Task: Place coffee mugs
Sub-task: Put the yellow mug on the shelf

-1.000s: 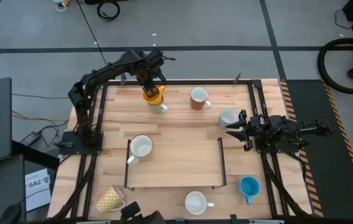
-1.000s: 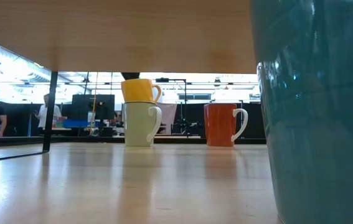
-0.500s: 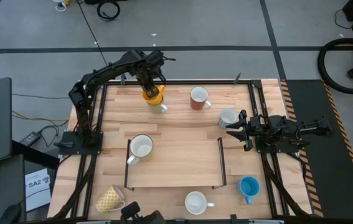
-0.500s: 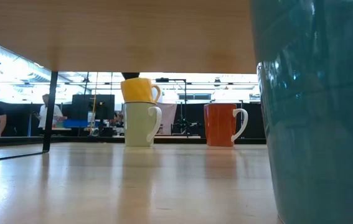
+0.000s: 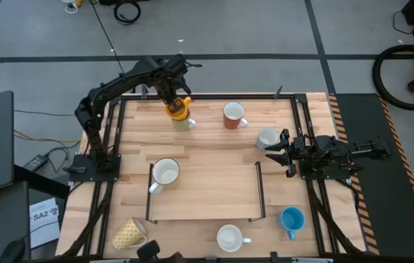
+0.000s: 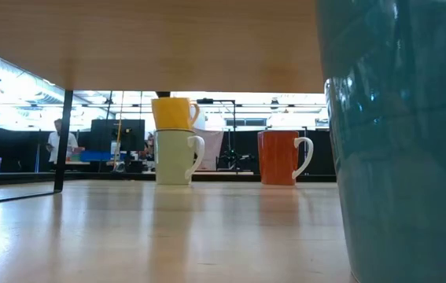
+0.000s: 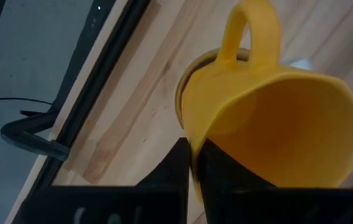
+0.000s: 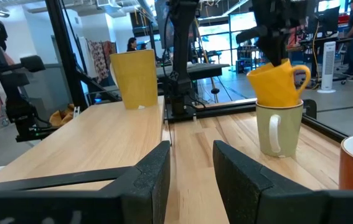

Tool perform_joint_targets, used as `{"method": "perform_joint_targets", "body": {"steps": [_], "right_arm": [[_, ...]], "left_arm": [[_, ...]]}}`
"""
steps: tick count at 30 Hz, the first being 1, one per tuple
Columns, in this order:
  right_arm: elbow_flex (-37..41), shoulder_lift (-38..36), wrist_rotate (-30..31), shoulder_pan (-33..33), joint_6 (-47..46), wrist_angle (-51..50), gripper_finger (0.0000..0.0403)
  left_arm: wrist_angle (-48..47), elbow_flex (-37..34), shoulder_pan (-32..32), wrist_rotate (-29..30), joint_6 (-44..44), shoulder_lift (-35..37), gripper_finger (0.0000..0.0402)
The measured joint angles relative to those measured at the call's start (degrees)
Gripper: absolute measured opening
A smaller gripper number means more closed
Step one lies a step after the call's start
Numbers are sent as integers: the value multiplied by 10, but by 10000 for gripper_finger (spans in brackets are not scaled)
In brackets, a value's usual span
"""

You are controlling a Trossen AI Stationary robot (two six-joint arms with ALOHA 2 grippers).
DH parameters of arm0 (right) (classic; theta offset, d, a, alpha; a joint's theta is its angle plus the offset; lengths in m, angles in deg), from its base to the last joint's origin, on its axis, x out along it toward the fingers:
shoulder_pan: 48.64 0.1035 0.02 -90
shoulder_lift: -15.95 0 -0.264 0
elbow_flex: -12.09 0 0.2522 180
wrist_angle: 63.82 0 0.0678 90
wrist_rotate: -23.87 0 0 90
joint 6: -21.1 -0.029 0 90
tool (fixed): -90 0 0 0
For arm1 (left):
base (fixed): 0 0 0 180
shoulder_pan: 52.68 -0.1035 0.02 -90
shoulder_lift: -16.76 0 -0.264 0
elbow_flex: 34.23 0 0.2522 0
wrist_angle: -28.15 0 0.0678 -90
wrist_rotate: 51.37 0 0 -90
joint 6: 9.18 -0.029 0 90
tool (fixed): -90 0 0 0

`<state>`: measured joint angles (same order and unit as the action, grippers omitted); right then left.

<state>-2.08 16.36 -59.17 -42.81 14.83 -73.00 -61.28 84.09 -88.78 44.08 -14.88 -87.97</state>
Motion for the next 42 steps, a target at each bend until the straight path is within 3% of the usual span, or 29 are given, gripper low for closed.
{"method": "perform_joint_targets", "body": {"steps": [10,19,26,42], "right_arm": [[0,0,0,0,0,0,128],[0,0,0,0,0,0,128],[0,0,9,0,0,0,128],[0,0,10,0,0,0,128]], "left_arm": [[-4,0,25,-49,-17,47,21],[-2,0,88,-76,-32,69,21],[5,3,145,-137,-40,69,21],[27,163,278,-139,-36,66,21]]}}
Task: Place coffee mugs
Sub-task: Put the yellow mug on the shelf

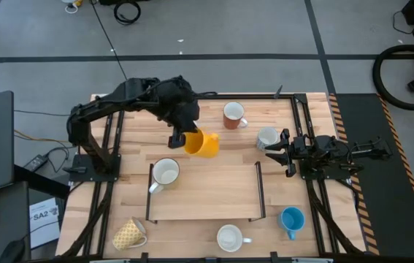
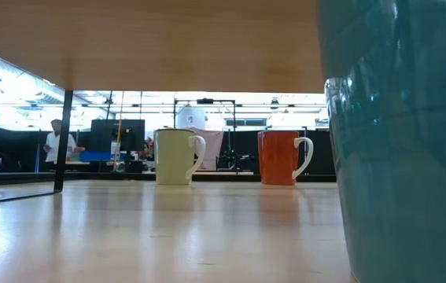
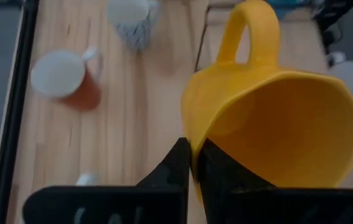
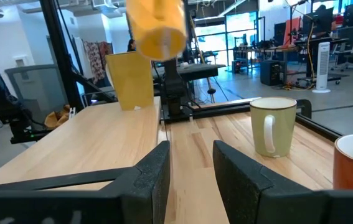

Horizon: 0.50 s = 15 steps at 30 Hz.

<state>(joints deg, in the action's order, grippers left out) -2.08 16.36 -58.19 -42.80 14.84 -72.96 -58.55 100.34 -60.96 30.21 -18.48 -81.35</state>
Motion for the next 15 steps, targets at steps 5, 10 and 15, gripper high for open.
{"method": "perform_joint_targets", "body": {"steps": [5,10,15], "right_arm": [[0,0,0,0,-2,3,128],[0,0,0,0,-27,36,128],[0,0,0,0,-31,74,128]], "left_arm": [[-5,2,36,0,-3,-1,21],[-4,2,59,1,-3,-13,23],[5,3,74,0,-3,-33,24]]}}
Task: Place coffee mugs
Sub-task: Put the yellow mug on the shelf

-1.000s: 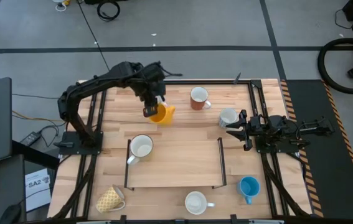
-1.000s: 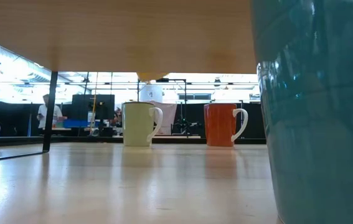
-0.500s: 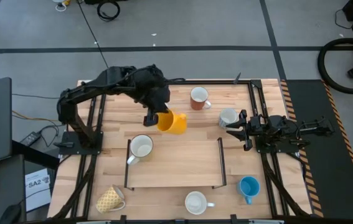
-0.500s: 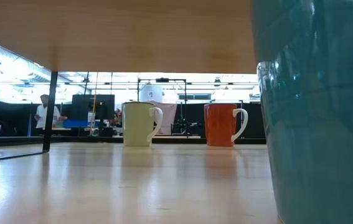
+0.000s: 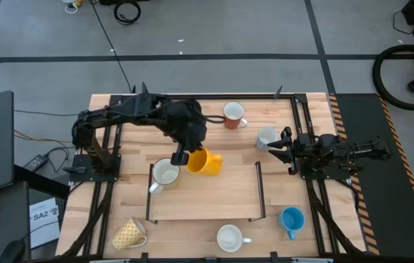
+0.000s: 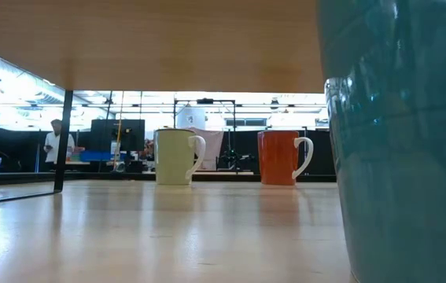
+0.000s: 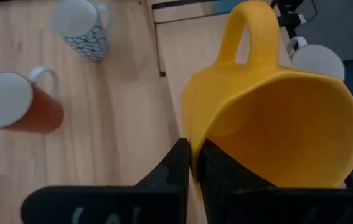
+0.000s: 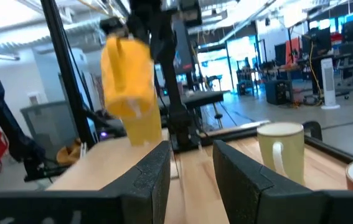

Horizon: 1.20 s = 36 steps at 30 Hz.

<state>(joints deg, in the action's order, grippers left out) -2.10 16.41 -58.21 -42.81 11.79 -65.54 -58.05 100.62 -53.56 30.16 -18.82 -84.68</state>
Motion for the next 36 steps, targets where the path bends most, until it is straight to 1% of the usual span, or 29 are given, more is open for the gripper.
{"method": "perform_joint_targets", "body": {"steps": [4,9,17,36], "right_arm": [[0,1,0,0,3,10,128],[0,4,0,0,3,12,128],[0,4,0,0,4,12,128],[0,4,-1,0,5,12,128]], "left_arm": [[4,-1,2,-12,0,-18,24],[-2,0,1,-7,0,-48,24],[-63,-1,2,-8,0,-88,24],[-116,1,2,-13,15,-93,25]]}}
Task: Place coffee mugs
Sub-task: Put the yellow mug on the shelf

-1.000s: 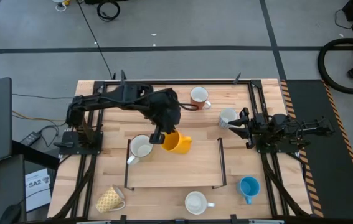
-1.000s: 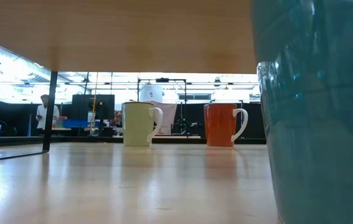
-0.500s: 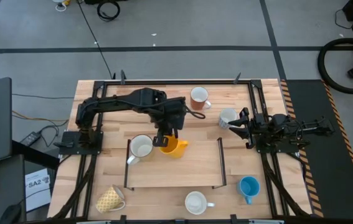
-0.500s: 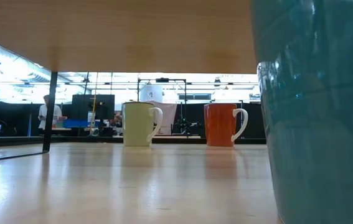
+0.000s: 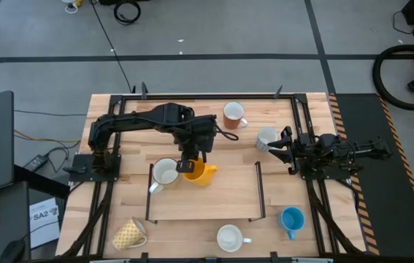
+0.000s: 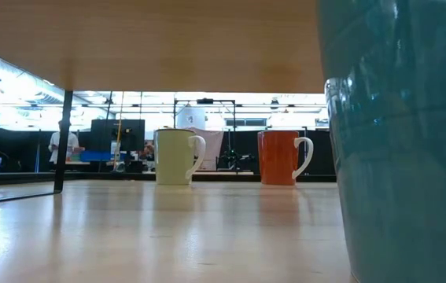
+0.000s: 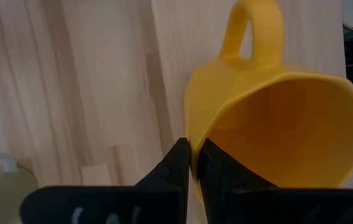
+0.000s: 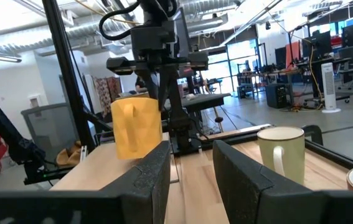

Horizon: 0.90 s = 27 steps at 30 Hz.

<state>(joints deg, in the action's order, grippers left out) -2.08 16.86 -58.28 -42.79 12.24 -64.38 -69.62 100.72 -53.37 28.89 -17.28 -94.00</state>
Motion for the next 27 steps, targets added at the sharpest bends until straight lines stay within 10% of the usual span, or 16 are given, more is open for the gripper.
{"method": "perform_joint_targets", "body": {"steps": [27], "right_arm": [[0,0,0,0,0,-1,128]], "left_arm": [[9,-3,7,9,-2,-4,86]]}}
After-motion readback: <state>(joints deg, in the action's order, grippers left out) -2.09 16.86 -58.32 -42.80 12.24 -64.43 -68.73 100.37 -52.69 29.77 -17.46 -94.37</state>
